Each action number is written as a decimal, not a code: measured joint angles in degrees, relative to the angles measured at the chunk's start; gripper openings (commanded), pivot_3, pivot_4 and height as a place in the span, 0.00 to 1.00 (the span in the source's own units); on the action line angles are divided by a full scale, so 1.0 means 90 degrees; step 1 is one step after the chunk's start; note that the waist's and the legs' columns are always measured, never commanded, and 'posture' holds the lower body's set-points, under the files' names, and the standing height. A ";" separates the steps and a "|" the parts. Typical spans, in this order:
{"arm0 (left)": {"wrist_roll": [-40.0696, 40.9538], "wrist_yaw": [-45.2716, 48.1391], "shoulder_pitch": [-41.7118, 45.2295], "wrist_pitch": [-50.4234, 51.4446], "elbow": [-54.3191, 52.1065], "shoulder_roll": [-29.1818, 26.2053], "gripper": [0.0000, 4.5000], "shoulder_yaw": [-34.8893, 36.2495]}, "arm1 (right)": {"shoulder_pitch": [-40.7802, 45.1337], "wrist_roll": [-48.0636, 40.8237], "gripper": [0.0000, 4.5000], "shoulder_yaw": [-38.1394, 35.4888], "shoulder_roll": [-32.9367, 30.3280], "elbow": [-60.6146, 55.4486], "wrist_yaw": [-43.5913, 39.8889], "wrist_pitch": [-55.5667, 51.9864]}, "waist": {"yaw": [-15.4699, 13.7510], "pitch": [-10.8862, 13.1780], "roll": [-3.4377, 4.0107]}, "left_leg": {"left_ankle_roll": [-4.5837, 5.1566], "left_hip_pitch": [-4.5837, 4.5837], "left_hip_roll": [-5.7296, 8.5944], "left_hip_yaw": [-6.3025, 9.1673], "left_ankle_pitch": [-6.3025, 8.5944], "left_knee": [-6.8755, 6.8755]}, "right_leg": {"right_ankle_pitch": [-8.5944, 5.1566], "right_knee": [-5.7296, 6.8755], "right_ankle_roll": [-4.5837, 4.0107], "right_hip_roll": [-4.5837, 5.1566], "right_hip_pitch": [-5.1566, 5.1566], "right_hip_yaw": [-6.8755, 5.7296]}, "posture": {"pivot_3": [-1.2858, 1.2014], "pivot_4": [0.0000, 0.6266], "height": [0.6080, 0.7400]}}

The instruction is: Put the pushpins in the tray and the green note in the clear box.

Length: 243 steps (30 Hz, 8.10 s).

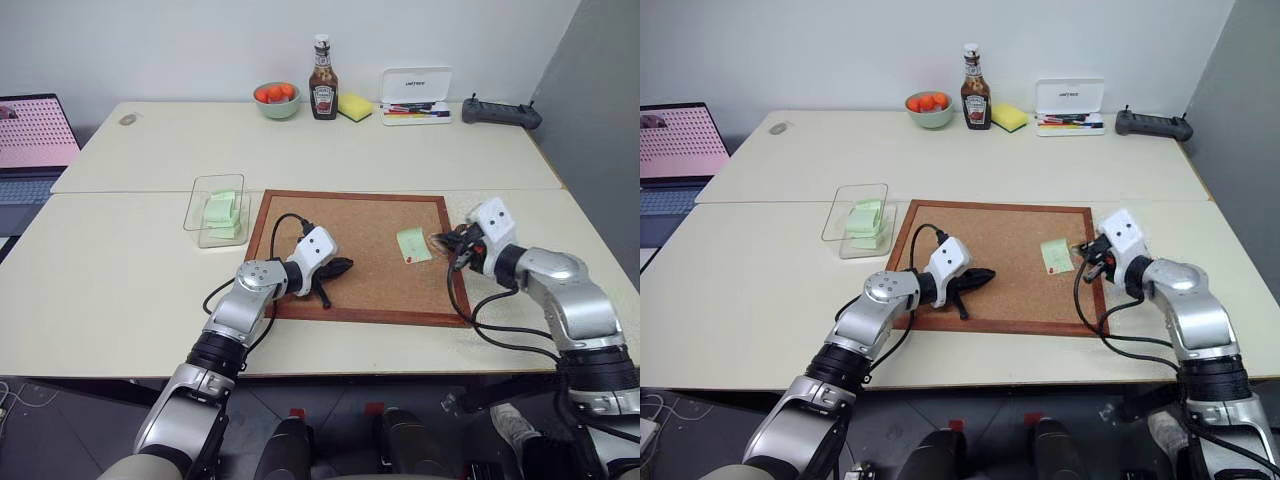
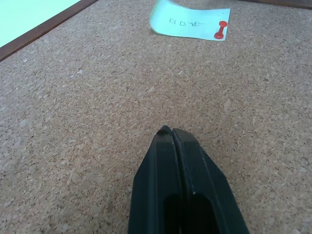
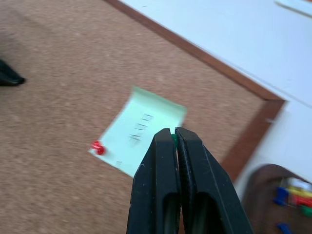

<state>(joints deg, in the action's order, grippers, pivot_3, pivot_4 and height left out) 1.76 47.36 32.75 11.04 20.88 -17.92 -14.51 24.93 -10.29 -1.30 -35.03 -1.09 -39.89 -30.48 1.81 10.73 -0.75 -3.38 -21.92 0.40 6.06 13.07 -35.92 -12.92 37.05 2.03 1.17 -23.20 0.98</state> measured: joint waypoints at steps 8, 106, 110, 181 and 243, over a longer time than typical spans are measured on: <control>-0.0014 -0.0001 -0.0002 -0.0008 0.0001 0.0002 0.00 -0.0008 | -0.0258 0.0546 0.01 -0.0092 -0.0749 0.0466 0.0201 0.0347 | -0.0002 -0.0001 0.0000 | 0.0000 -0.0001 0.0001 -0.0003 0.0000 0.0000 | 0.0000 -0.0002 0.0000 0.0001 0.0000 0.0002 | 0.52 0.24 1.00; -0.0053 -0.0138 -0.0146 -0.0053 -0.0160 -0.0041 0.00 -0.0038 | 0.0318 0.0089 0.00 0.0700 0.0650 -0.0214 -0.0418 0.0465 | 0.0008 -0.0011 -0.0002 | 0.0000 0.0002 -0.0001 0.0003 0.0000 0.0004 | 0.0000 -0.0003 0.0000 -0.0001 0.0001 -0.0002 | 0.52 0.24 1.00; -0.0032 -0.0190 -0.0128 -0.0044 -0.0117 0.0005 0.00 -0.0009 | 0.0318 0.0064 0.00 0.0709 0.0524 -0.0292 -0.0471 0.0464 | 0.0003 -0.0011 -0.0002 | 0.0000 0.0002 0.0000 0.0002 0.0000 0.0001 | 0.0000 -0.0001 0.0001 0.0000 0.0001 -0.0001 | 0.52 0.24 1.00; 0.3039 -0.1303 0.1680 0.3159 0.1152 0.2076 0.00 0.2645 | 0.0422 0.0695 0.00 0.1410 0.0486 -0.0745 -0.0666 0.1092 | 0.0006 0.0004 -0.0023 | -0.0004 -0.0021 0.0003 0.0007 -0.0001 -0.0002 | 0.0003 -0.0007 0.0006 0.0000 -0.0015 -0.0005 | 0.52 0.24 1.00; 0.2725 -0.1577 0.0822 0.2467 -0.0549 0.1437 0.00 0.2054 | -0.0053 0.1524 0.00 0.0608 -0.1000 0.1167 0.0637 0.1155 | 0.0003 0.0005 -0.0025 | -0.0003 -0.0021 0.0004 -0.0003 -0.0001 -0.0003 | 0.0003 -0.0009 0.0006 -0.0001 -0.0015 0.0003 | 0.52 0.24 1.00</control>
<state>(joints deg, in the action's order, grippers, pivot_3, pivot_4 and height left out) 26.28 33.17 40.15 33.25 15.94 -4.99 3.98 24.45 3.42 4.17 -44.03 9.41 -34.16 -20.09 1.84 10.78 -0.97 -3.41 -22.11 0.43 6.03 13.07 -35.95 -12.89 36.96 2.09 1.17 -23.33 1.01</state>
